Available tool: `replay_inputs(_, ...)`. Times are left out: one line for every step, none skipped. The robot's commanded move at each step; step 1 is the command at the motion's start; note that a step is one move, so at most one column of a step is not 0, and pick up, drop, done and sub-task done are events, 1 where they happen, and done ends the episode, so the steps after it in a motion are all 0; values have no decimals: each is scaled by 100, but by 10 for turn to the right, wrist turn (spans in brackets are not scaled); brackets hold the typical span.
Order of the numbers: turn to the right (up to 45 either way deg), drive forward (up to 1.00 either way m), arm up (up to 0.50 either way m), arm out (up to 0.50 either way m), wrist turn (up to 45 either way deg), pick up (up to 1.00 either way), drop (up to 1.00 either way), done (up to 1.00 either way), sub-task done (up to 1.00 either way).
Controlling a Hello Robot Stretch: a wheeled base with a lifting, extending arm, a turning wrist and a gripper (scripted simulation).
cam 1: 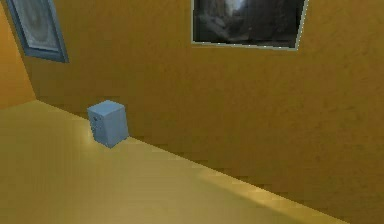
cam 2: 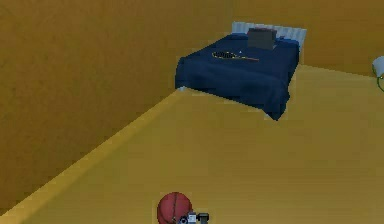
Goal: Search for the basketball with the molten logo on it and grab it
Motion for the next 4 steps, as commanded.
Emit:
replay_inputs(0,0,0,0,450,0,0,0,0)
replay_inputs(0,0,0,0,450,0,0,0,0)
replay_inputs(0,0,0,0,270,0,0,0,0)
replay_inputs(0,0,-30,0,0,0,0,0,0)
